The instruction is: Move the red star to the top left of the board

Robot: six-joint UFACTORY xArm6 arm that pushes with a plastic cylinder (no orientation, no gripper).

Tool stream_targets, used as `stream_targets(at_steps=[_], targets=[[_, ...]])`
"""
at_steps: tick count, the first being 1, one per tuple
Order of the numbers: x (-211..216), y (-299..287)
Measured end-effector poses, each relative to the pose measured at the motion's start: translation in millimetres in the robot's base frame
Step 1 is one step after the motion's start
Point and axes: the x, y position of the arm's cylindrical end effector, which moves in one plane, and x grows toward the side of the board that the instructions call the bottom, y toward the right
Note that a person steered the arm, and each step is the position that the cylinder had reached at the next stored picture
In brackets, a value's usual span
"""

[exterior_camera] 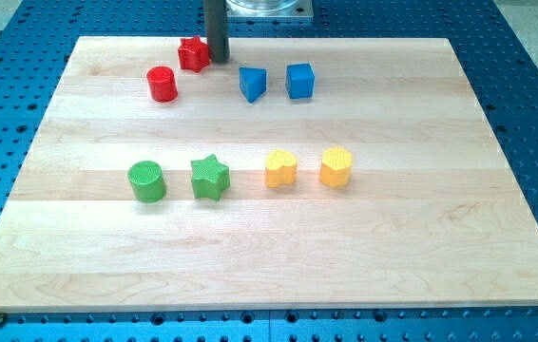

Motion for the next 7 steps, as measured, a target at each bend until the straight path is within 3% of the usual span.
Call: stream_targets(at_steps=[1,2,3,4,7], targets=[[0,-46],[2,-52],[13,-21],[29,-51],[22,-105]])
